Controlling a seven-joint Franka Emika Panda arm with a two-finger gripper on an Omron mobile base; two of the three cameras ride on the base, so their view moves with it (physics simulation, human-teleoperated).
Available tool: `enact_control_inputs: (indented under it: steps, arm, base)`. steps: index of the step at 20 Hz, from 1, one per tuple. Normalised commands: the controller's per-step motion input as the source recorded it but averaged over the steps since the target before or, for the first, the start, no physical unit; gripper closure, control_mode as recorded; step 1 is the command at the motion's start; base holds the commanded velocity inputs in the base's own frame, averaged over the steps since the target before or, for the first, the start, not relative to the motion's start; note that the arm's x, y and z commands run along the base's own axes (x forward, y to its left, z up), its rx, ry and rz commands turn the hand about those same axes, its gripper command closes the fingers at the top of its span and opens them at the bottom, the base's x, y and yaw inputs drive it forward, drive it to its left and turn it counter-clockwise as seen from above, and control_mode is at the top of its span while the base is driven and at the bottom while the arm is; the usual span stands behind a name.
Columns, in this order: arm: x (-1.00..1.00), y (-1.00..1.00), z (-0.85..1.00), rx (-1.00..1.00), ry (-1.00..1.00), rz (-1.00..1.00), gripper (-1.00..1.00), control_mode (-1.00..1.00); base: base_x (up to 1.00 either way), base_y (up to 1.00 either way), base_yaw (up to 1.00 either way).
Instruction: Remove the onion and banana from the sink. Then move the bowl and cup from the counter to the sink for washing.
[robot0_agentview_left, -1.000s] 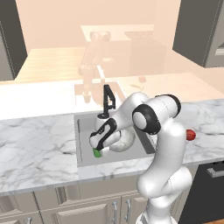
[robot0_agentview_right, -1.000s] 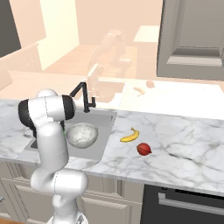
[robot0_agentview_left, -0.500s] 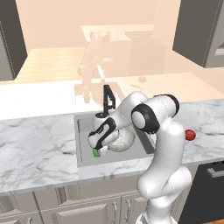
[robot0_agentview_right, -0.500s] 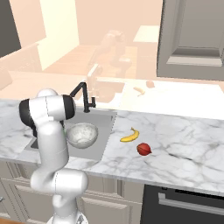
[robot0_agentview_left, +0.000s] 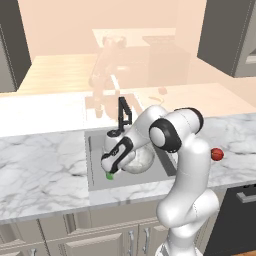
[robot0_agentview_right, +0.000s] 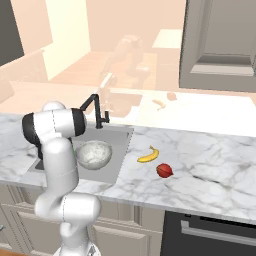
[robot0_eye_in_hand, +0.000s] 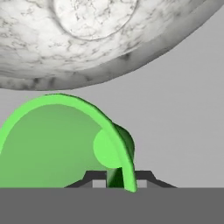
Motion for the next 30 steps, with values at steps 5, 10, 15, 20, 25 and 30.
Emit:
enact_control_inputs:
  steps: [5, 10, 15, 20, 25, 30]
  arm:
    - [0.0, 0.04, -0.18, 0.0, -0.06, -0.01, -1.0, -1.0]
    - [0.0, 0.03, -0.11, 0.0, -0.05, -0.01, -1.0, -1.0]
    - [0.0, 0.0, 0.0, 0.0, -0.04, 0.0, -1.0, -1.0]
    - [-0.01, 0.0, 0.07, 0.0, 0.0, 0.0, -1.0, -1.0]
    - [-0.1, 0.0, 0.15, 0.0, 0.0, 0.0, -1.0, -1.0]
    - [-0.11, 0.0, 0.19, 0.0, 0.01, 0.0, -1.0, -1.0]
  base:
    - [0.0, 0.0, 0.0]
    - [0.0, 0.0, 0.0]
    - [0.0, 0.0, 0.0]
    - [0.0, 0.0, 0.0]
    - [0.0, 0.0, 0.0]
    - [0.0, 0.0, 0.0]
